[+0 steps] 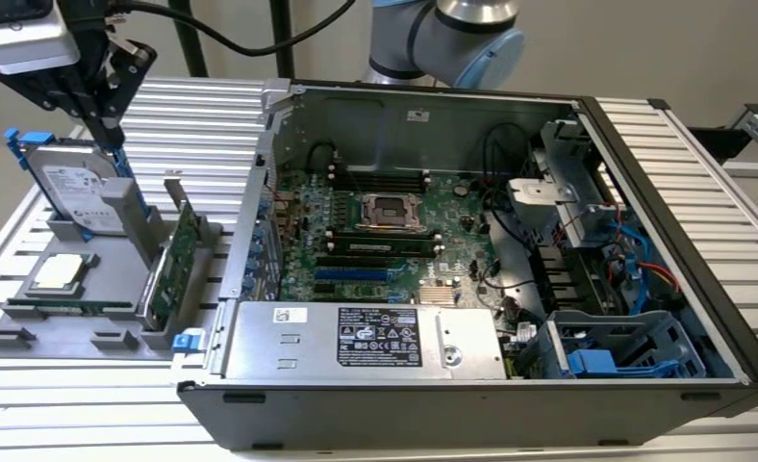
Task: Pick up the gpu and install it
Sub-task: 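Pick up the gpu and move the gpu toward the slot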
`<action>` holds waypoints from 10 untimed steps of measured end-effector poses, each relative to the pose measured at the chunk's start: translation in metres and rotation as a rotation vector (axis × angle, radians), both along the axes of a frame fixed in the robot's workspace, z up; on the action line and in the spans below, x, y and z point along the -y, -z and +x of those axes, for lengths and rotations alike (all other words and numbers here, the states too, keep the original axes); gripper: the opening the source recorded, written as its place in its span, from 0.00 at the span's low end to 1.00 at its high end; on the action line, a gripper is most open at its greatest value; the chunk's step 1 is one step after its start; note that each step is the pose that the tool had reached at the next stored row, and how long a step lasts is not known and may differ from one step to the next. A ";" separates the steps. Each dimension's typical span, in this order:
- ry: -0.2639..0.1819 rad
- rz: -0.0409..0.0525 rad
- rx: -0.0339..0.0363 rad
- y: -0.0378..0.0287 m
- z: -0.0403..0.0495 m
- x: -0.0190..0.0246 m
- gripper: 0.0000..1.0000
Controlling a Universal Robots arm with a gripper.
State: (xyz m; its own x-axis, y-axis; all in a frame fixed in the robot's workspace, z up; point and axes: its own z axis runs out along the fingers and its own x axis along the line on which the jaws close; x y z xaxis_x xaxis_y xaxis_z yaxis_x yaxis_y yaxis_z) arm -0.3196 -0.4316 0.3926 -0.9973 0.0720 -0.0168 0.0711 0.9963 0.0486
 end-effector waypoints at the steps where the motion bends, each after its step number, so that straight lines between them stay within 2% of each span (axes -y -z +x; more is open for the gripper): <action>1: 0.000 0.0000 -0.0001 0.0000 -0.0001 0.0007 0.00; 10: 0.000 -0.0001 -0.0006 0.0000 -0.0007 0.0073 0.00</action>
